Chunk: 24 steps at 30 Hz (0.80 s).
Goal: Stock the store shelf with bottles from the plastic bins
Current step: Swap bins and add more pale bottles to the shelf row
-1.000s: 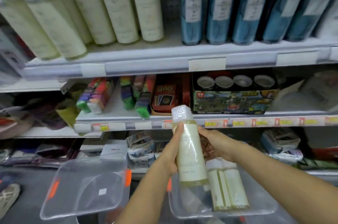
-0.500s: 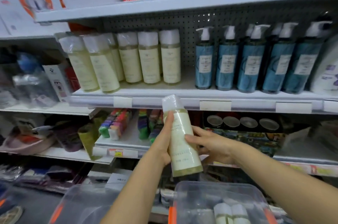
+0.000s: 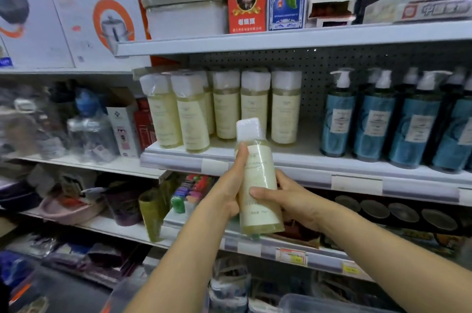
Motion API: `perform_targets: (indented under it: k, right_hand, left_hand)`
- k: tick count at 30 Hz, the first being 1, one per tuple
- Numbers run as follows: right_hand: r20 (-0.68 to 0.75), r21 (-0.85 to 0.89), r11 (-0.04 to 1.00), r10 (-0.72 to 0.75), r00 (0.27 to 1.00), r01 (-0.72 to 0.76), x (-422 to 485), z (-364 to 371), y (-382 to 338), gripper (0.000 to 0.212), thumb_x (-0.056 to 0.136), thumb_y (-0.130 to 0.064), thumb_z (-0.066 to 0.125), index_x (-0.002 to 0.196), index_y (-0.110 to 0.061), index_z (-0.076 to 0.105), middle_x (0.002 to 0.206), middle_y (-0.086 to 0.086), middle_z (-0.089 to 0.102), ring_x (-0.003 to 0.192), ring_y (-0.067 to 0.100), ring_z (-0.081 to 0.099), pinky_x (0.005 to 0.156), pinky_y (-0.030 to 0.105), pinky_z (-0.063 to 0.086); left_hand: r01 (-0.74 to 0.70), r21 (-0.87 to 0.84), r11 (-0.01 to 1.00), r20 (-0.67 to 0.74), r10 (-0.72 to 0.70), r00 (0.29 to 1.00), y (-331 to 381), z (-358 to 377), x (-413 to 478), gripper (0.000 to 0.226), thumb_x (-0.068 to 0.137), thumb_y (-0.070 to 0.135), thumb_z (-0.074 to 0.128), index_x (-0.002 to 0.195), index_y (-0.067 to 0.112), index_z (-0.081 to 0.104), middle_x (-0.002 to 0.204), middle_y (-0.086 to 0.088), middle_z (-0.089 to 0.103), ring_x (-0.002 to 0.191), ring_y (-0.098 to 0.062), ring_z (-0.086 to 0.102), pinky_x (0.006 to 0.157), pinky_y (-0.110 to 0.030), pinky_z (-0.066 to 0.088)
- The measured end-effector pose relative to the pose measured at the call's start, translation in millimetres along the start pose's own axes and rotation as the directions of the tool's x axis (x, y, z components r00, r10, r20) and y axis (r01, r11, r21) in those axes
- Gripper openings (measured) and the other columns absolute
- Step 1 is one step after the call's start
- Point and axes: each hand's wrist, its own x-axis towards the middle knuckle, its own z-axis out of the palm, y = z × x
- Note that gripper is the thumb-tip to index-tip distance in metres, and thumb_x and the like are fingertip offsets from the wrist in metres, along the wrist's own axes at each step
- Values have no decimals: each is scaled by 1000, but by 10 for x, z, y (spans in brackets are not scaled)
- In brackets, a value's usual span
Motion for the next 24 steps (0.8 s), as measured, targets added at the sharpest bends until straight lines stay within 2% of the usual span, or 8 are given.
perform_targets:
  k: [3,6,7,10,13,18,20,24]
  right_hand:
    - [-77,-34,997,-74,994,72,190,153,-144,54,79,-29,80,122,-34,48,114,-5,71,100,10,70,85,33,59]
    - [-126,-43,993,-114,985,109,359,204,-258,38,82,-23,78,106,-35,52,102,-10,72,87,2,71,72,21,58]
    - [-150,-50,993,-117,982,111,423,208,-285,41,80,-26,81,108,-34,52,104,-9,71,88,3,71,73,22,58]
    - [-266,-84,993,-98,959,78,623,230,-365,75,65,-41,89,125,-23,48,113,-4,69,98,13,70,83,34,59]
    - [-308,-76,992,-117,944,98,809,240,-475,72,68,-34,88,127,-19,49,113,-2,69,97,13,70,78,32,60]
    - [-375,-151,973,-217,901,172,1120,276,-621,83,62,-31,92,131,-21,47,116,-6,67,103,10,67,89,35,57]
    - [-389,-204,959,-262,883,194,1229,295,-654,88,58,-33,92,132,-25,45,116,-8,66,104,8,65,89,35,56]
    - [-414,-209,948,-309,856,241,1406,323,-703,84,62,-23,91,132,-25,45,116,-9,66,105,5,63,86,27,54]
  left_hand:
    - [-46,47,998,1,46,999,202,-126,93,80,80,79,46,121,13,68,107,-13,76,99,-28,73,84,-45,58]
    - [-93,57,994,33,91,995,376,-225,189,71,89,74,41,113,14,70,101,-12,77,90,-26,75,82,-43,58]
    - [-106,57,993,49,103,993,426,-261,228,71,91,73,39,114,13,70,102,-12,77,90,-25,75,82,-43,58]
    - [-140,37,989,75,137,988,565,-353,351,71,93,71,38,123,14,67,110,-13,75,101,-27,73,85,-43,58]
    - [-202,11,979,85,200,976,698,-448,470,66,95,68,37,126,17,66,115,-10,74,107,-26,71,93,-46,55]
    - [-277,73,958,134,266,955,933,-605,626,69,98,70,26,126,23,68,120,-4,72,115,-21,67,107,-47,46]
    - [-296,87,951,161,280,946,1022,-652,674,67,98,68,24,125,25,68,120,-3,72,116,-19,66,108,-45,45]
    - [-336,104,936,197,312,929,1152,-705,768,64,101,64,23,116,25,71,116,-1,74,113,-16,68,102,-38,48]
